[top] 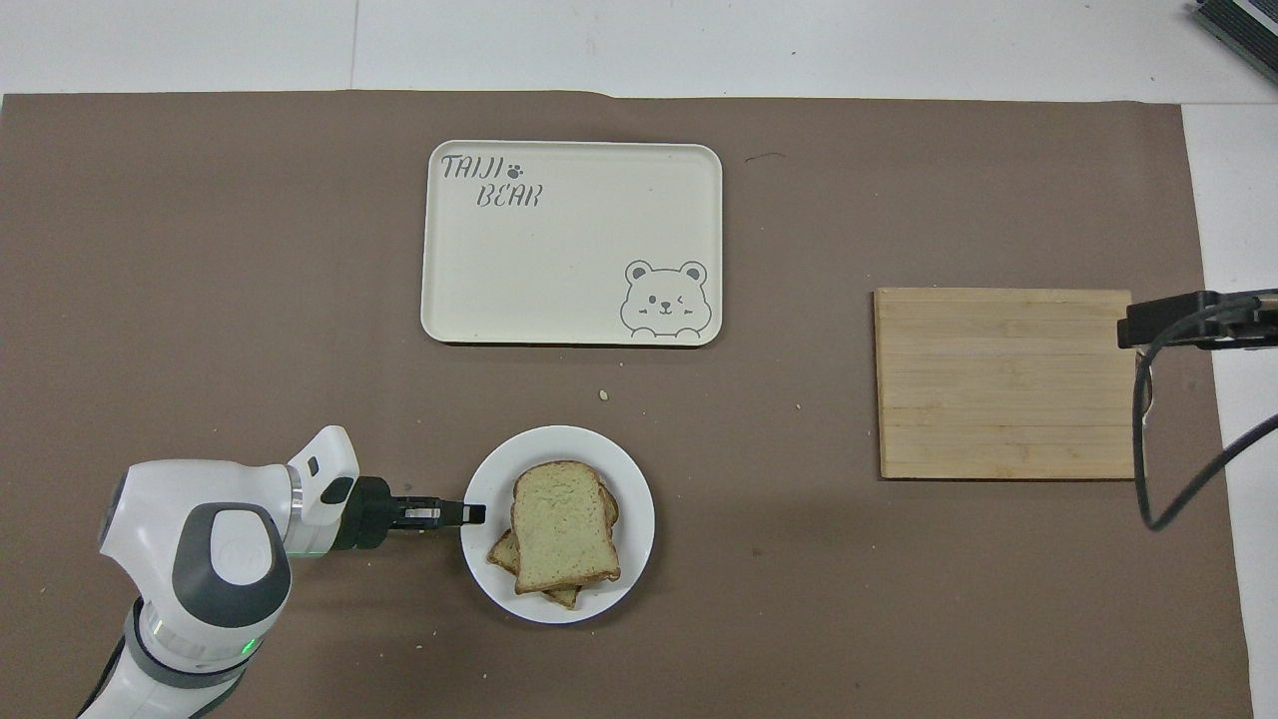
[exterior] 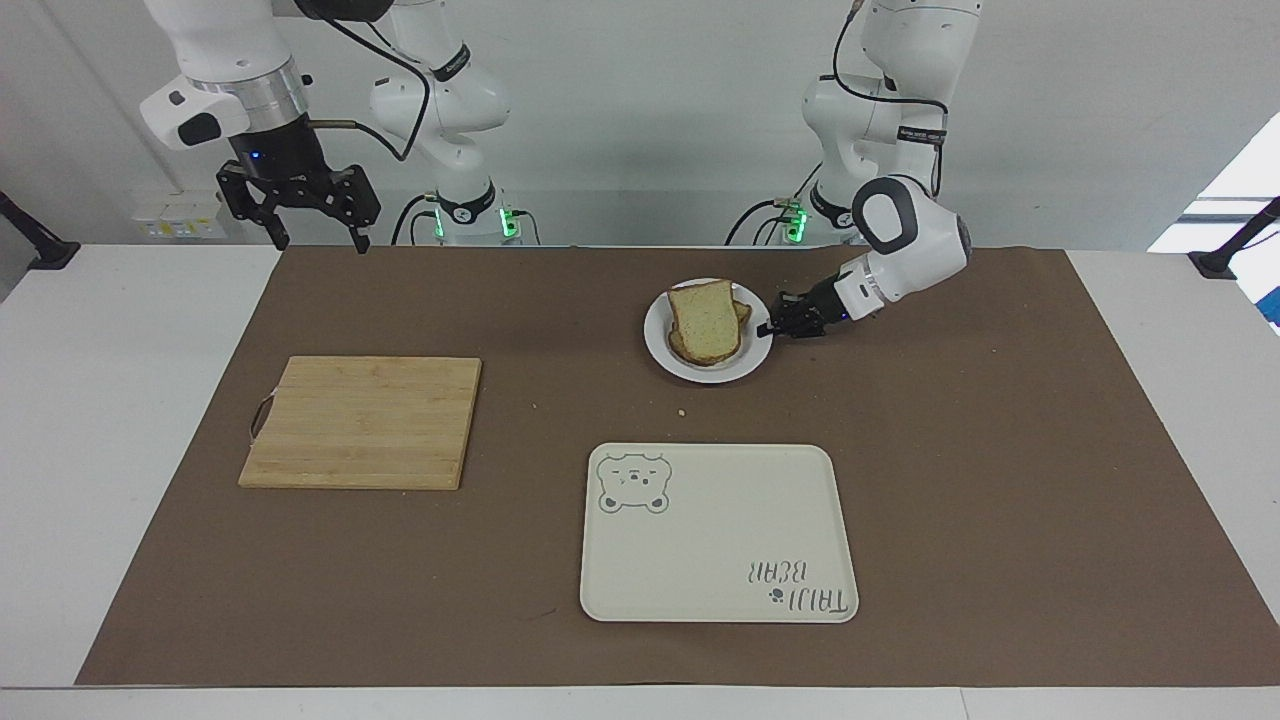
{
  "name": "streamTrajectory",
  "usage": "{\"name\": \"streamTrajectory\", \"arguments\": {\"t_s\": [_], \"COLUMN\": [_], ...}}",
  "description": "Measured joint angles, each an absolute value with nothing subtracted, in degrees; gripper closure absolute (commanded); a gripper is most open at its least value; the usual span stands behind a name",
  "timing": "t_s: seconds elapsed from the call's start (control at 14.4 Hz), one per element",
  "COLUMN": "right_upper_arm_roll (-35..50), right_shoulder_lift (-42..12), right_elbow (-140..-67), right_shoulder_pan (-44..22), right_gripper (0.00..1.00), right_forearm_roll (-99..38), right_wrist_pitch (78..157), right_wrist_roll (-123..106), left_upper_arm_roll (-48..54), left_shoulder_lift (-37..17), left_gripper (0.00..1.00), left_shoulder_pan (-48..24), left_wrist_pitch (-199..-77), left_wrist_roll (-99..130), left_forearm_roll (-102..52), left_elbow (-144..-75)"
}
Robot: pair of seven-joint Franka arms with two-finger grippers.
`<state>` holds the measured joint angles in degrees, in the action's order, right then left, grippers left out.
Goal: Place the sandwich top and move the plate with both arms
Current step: 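Grip the white plate rim with the left gripper, then slide the plate with the left gripper onto the bear tray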
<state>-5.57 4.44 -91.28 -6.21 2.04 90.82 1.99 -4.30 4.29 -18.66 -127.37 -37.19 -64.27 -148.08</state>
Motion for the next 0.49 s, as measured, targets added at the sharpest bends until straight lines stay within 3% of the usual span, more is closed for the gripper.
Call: {"name": "streamTrajectory", "arguments": {"t_s": [0.49], "right_upper_arm_roll": [-5.4], "right_shoulder_lift": [4.3], "right_elbow": [-89.2], "right_shoulder_pan": [-6.2], "right_gripper": [0.0], "right_forearm_roll": [2.8], "right_wrist_pitch": [87.2], "right_wrist_roll": [0.4], "left_upper_arm_roll": [-4.7], "left_shoulder_lift": [1.0], "left_gripper": [1.0], "left_shoulder_pan": [-11.6], "left_wrist_pitch": [-116.4], "left_wrist_roll": [-37.2], "left_forearm_roll": [-66.4], "left_elbow": [-140.7]}}
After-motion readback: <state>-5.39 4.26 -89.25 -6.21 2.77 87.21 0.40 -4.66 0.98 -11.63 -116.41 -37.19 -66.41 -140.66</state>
